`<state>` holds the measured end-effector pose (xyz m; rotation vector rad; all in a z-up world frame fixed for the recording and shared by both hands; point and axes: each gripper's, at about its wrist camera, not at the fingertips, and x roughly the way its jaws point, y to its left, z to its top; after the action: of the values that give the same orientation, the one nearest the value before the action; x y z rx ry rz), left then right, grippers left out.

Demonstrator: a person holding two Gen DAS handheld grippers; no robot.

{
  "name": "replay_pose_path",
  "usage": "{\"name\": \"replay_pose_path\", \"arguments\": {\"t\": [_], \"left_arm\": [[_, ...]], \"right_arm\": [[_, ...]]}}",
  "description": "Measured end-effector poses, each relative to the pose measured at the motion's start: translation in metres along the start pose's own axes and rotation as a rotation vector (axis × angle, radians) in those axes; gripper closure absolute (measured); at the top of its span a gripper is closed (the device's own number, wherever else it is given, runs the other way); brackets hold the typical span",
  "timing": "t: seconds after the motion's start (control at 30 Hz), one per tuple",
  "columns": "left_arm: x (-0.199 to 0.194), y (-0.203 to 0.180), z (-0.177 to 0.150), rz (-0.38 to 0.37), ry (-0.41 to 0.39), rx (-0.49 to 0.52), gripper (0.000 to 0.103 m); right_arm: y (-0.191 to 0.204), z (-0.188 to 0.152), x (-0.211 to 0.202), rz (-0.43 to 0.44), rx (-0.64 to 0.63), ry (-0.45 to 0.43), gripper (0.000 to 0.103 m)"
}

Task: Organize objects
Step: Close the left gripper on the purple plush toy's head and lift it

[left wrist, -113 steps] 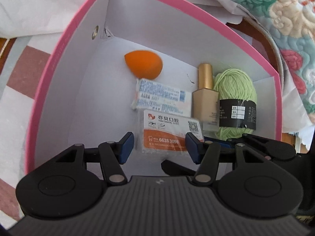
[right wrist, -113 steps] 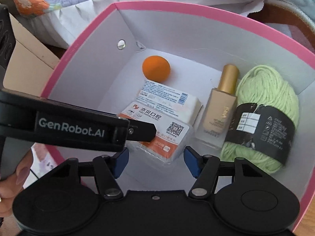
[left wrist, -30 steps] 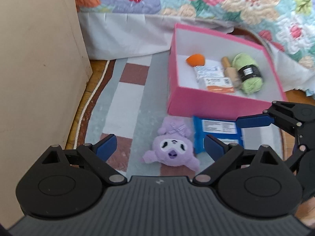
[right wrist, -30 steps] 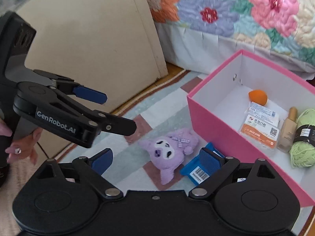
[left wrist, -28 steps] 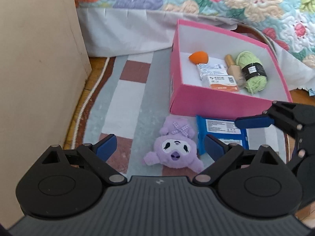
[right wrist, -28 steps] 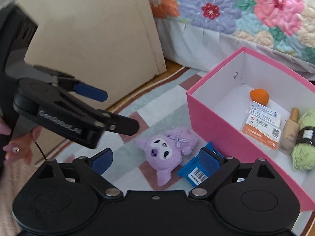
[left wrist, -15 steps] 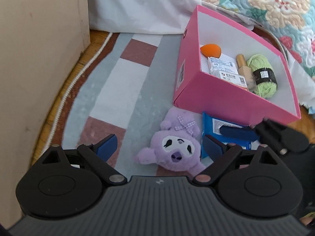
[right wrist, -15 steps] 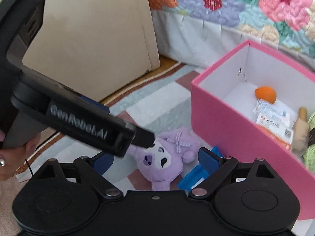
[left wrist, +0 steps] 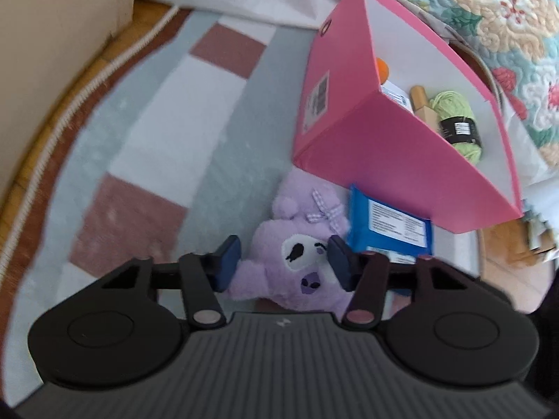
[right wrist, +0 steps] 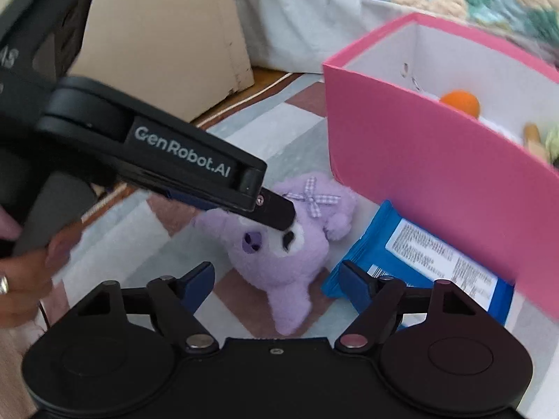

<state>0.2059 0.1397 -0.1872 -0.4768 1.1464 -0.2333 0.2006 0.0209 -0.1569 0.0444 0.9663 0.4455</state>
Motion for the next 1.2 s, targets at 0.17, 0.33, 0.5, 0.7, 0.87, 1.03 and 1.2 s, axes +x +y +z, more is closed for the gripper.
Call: {"name": "replay_pose_path", "arguments": {"t": [0.17, 0.33, 0.5, 0.7, 0.87, 1.03, 1.2], "left_arm": [[0.002, 0.010, -0.005, -0.049, 0.020, -0.092, 0.059], [0.004, 0.017, -0.007, -0.060, 0.014, -0.155, 0.060], [0.003, 0.024, -0.011, -0.078, 0.009, -0.211, 0.061], [-0.007, 0.012, -0.021, -0.044, 0.012, -0.170, 0.062], [-0.034, -0.010, -0.034, -0.011, -0.029, -0.135, 0.062], [-0.061, -0.031, -0.048, -0.016, -0.050, -0.117, 0.062], [-0.085, -0.044, -0.052, -0.115, -0.043, -0.094, 0.063]], "right_arm": [[0.008, -0.002, 0.001, -0.001, -0.031, 0.035, 0.020], [0.004, -0.003, 0.011, 0.018, -0.013, 0.016, 0.018], [0.008, -0.005, 0.011, -0.040, -0.065, -0.004, 0.036], [0.004, -0.005, -0.002, 0.019, -0.057, 0.035, 0.040], [0.002, -0.005, -0.026, 0.079, -0.053, 0.047, 0.040], [0.000, 0.000, -0.056, 0.144, -0.044, 0.085, 0.040], [-0.001, 0.007, -0.080, 0.188, -0.078, 0.097, 0.040]]}}
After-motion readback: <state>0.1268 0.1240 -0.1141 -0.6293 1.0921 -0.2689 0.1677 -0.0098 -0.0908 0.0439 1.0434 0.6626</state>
